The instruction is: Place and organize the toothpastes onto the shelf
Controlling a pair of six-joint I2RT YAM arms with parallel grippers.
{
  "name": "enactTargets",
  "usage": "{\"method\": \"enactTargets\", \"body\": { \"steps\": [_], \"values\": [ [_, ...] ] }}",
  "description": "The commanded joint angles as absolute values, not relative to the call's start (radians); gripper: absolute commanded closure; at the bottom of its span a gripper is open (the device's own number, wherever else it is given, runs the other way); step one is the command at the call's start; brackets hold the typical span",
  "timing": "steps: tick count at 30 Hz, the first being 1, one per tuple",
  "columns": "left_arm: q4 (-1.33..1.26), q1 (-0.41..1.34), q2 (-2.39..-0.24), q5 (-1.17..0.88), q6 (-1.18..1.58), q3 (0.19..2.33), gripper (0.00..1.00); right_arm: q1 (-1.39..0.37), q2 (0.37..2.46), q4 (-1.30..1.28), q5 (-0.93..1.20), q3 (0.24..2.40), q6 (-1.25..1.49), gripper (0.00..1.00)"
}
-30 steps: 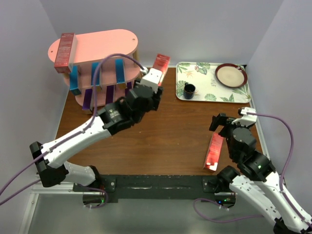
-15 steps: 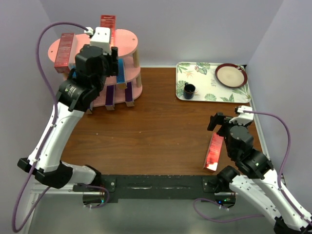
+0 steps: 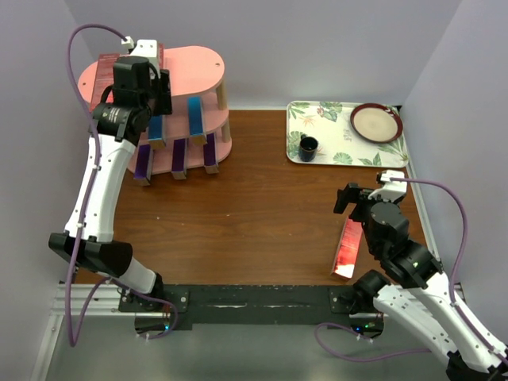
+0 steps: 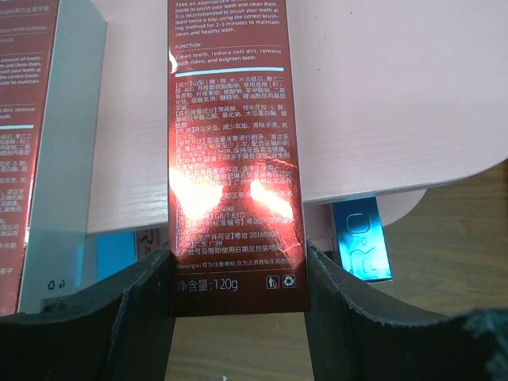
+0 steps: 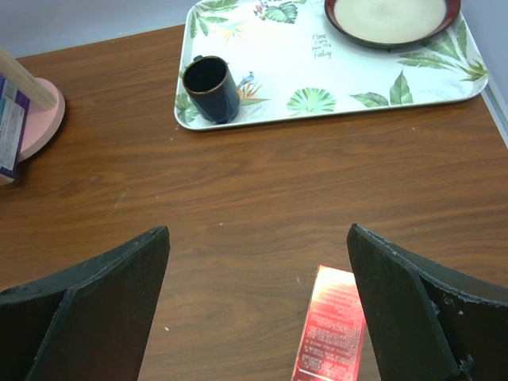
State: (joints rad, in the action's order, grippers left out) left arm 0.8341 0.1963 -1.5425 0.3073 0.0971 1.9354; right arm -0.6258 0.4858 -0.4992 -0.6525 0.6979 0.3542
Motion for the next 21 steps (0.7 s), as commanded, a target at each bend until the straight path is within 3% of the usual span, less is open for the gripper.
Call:
{"method": "enactTargets", "body": {
  "steps": [1, 12, 21],
  "values": [
    [0.824, 0.161, -1.508, 0.288, 0.092, 1.996, 0.8, -0.62, 0.502, -0.453, -0.637, 0.692, 0.344, 0.01],
    [0.839, 0.14, -1.488, 0.25, 0.081, 1.993, 0.7, -0.621, 0.5, -0.457, -0.632, 0.693, 0.342, 0.02],
    [0.831, 0.13, -1.477, 0.239, 0.092, 1.996, 0.46, -0.621, 0.502, -0.457, -0.63, 0.693, 0.344, 0.02]
  ]
}}
